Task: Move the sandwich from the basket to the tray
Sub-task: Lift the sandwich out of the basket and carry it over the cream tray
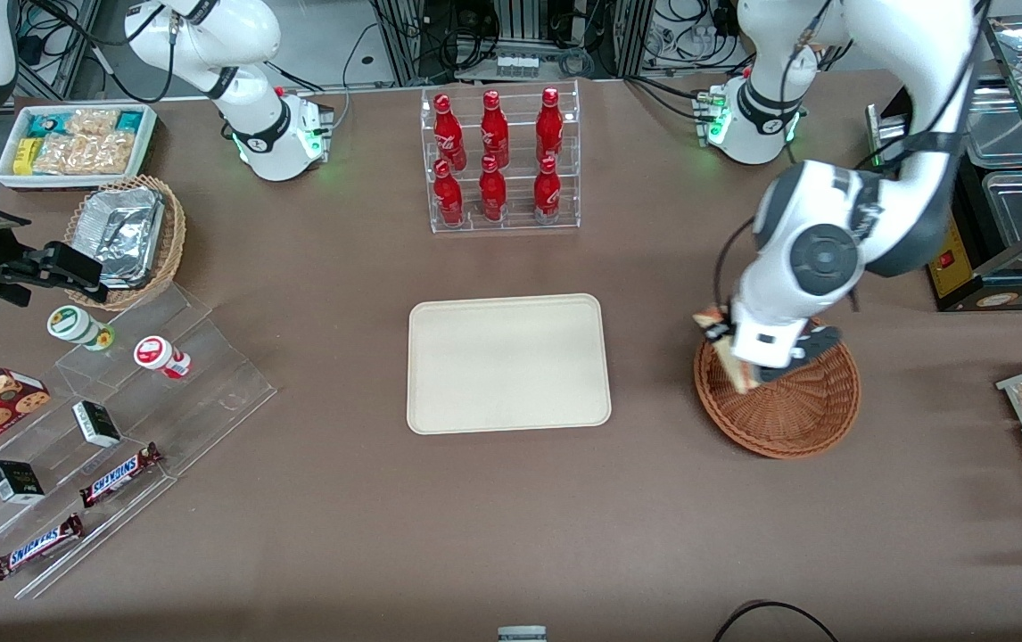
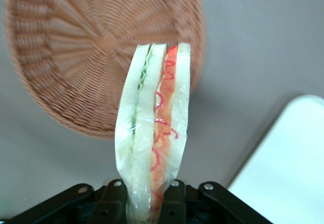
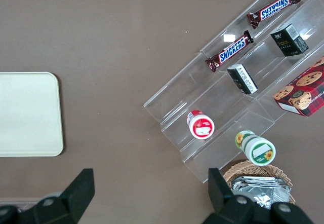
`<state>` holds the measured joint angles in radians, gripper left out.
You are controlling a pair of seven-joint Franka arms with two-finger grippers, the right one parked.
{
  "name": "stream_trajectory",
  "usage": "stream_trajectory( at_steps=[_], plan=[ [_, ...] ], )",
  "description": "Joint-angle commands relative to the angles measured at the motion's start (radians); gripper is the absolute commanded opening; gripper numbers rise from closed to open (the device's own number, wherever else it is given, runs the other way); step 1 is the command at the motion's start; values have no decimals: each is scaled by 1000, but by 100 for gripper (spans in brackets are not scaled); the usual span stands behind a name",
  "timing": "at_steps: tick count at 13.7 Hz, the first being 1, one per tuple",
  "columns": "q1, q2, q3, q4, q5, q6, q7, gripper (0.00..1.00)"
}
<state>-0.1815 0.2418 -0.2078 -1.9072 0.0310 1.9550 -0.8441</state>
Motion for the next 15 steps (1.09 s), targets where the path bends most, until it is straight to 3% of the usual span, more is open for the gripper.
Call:
stream_trajectory(
  at_steps=[1, 5, 10, 15],
  plan=[
    [-85, 88, 5, 92, -19, -14, 57, 0],
    [-234, 226, 5, 245, -10, -14, 34, 0],
    [-395, 422, 5, 463, -8, -11, -146, 0],
    [-496, 600, 14, 660, -2, 64, -250, 0]
  ],
)
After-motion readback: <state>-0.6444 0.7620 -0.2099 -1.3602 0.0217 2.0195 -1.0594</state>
